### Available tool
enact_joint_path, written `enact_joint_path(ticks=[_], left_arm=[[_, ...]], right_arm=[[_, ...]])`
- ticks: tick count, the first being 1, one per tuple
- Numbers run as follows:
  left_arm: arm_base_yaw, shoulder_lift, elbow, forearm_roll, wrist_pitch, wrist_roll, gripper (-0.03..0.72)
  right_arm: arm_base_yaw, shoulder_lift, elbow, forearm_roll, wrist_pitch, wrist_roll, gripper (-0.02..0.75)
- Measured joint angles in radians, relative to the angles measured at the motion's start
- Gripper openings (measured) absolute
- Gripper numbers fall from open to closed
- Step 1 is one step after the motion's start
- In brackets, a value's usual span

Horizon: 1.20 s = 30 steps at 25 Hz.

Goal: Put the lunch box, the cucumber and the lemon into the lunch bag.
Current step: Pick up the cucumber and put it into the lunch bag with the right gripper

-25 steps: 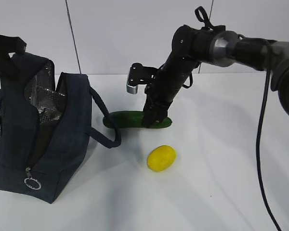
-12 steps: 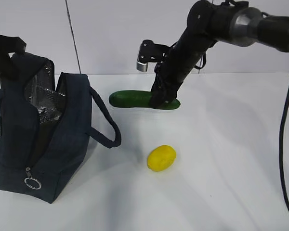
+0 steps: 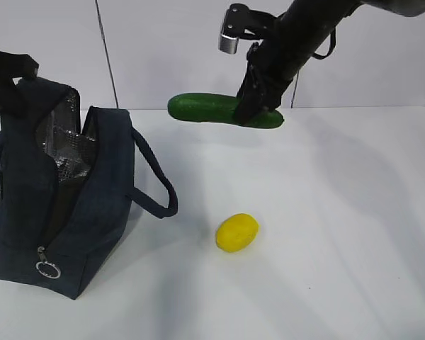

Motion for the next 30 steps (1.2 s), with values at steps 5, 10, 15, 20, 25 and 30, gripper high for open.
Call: enact_joint_path(ticks=[5,10,15,20,25,30], left_arm=[[0.0,0.0,0.0,-0.006,0.0,0.0,-0.006],[0.0,0.0,0.0,-0.01,0.0,0.0,-0.006],[0.0,0.0,0.0,-0.014,0.0,0.0,-0.006],[0.0,0.0,0.0,-0.016,0.0,0.0,-0.006],[0.0,0.002,0.0,-0.02,-0.011,0.0,-0.006],[0.0,0.003,0.0,-0.04,-0.024,0.0,-0.006]], right_arm=[[0.0,-0.049,0.0,0.036,0.003,0.133,0.363],[0.0,-0.1,0.0,0.111,0.007,0.453,0.363],[0.0,-0.11,0.0,0.201,0.01,0.813,0.363],[0.0,-0.11,0.0,0.371,0.011,0.9,0.363],[0.009,-0.11,0.0,0.49,0.011,1.036,0.362],[0.079,-0.116,0.0,0.329,0.011,1.257,0.362]])
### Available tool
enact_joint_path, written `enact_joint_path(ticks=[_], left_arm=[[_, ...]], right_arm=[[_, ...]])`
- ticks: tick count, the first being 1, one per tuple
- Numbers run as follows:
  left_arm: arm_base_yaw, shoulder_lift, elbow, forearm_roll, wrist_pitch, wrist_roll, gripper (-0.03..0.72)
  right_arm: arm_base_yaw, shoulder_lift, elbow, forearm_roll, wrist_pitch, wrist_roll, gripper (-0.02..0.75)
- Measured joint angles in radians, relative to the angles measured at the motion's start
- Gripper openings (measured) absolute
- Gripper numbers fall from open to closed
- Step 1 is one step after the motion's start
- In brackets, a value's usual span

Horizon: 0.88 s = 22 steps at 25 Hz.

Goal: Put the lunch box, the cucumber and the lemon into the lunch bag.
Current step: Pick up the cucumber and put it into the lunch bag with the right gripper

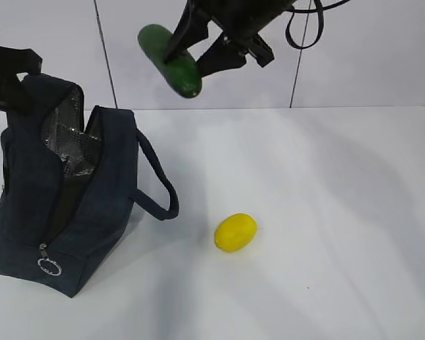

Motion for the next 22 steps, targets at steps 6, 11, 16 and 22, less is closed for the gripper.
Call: enact_joint_path(ticks=[6,11,16,22], left_arm=[[0.0,0.0,0.0,-0.01,0.0,0.0,-0.006],[0.0,0.0,0.0,-0.019,-0.004,0.0,-0.006],[0.0,0.0,0.0,-0.023,-0.004,0.0,-0.006],[0.0,0.0,0.0,-0.03,-0.004,0.0,-0.006]], right_arm=[[0.144,-0.038,0.0,-0.256,0.003,0.233,0.362],[0.27,-0.063,0.0,-0.419,0.01,0.447,0.362],[0.363,-0.064,0.0,-0.49,0.009,0.534,0.362],[0.401,-0.064,0.0,-0.516,-0.002,0.536,0.362]])
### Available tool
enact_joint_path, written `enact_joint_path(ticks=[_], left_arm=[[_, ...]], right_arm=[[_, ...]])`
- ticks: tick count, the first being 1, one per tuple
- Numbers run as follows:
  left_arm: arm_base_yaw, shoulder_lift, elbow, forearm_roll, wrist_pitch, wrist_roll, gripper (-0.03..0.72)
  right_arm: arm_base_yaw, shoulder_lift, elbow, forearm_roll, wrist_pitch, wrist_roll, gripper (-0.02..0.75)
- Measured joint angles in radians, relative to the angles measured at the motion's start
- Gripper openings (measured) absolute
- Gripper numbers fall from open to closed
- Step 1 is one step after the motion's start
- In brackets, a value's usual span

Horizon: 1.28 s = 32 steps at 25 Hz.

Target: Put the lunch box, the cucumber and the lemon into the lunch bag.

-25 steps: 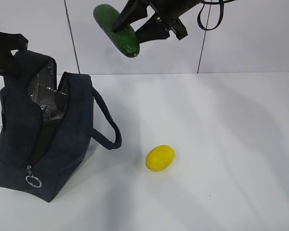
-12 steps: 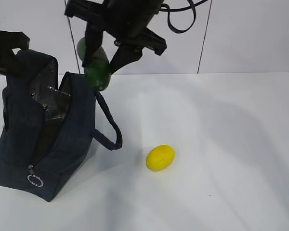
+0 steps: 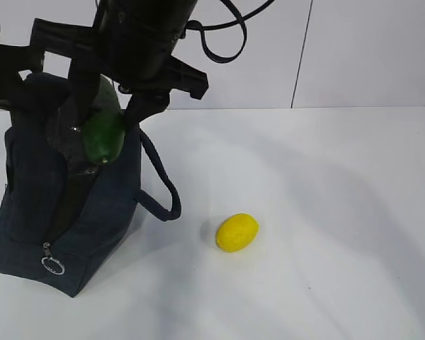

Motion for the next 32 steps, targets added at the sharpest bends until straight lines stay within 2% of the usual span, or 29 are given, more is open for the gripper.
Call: enact_joint_path(ticks=[22,32], left_arm=[[0.0,0.0,0.0,-0.063,-0.016,0.0,-0.006],[0.0,0.002,0.0,-0.067,-0.001,0.0,-0.006]], right_arm=[[0.002,0.051,0.0,-0.001,-0.044,0.0,0.362],[0.002,0.148,0.0,0.023,-0.235,0.0,0.361]])
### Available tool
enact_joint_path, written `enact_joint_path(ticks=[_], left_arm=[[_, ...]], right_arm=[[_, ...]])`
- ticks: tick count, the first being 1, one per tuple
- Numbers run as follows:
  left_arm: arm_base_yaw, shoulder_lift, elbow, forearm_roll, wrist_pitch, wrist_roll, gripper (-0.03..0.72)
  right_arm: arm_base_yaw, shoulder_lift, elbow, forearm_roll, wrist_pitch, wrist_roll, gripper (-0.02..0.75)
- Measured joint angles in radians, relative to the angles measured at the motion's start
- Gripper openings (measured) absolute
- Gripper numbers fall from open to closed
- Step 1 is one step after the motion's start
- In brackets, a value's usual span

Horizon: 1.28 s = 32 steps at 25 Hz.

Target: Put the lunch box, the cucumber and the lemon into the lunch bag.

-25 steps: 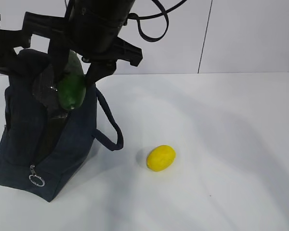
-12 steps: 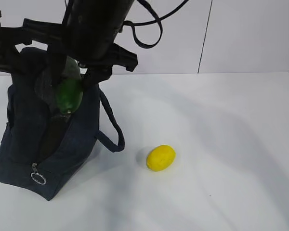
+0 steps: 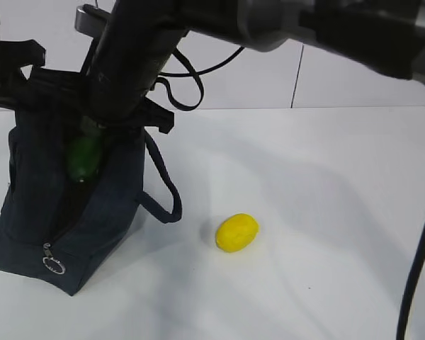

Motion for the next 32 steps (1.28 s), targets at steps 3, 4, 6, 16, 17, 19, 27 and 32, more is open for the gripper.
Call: enact_joint_path(ticks=[3,4,6,16,17,19,27,32], left_arm=[[0.0,0.0,0.0,-0.004,0.002,0.0,-0.006],[0.0,0.0,0.0,-0.004,0.002,0.0,-0.006],[0.0,0.0,0.0,-0.008,0.002,0.0,-0.006],[0.0,0.0,0.0,-0.008,0.004,0.0,-0.006],[0.0,0.0,0.0,-0.008,0.004,0.0,-0.007],[0.0,0.0,0.0,-0.008,0.004,0.0,-0.006],[0.0,0.0,0.0,-0.008,0.004,0.0,-0.006],[0.0,0.0,0.0,-0.002,0.004,0.0,-0.006]], right_arm=[[0.0,0.027,0.0,0.001,-0.012,-0.009,0.363],[0.0,0.034,0.0,0.004,-0.013,-0.016,0.37],[0.0,0.041,0.0,0.016,-0.015,-0.044,0.408],[0.0,0.044,-0.048,0.032,0.102,-0.156,0.597],[0.0,0.037,-0.069,0.025,0.135,-0.182,0.59],[0.0,0.024,-0.127,-0.001,0.201,-0.228,0.577],[0.0,-0.031,-0.21,-0.164,0.247,-0.36,0.568],[0.0,-0.051,-0.097,-0.168,0.248,-0.387,0.568]])
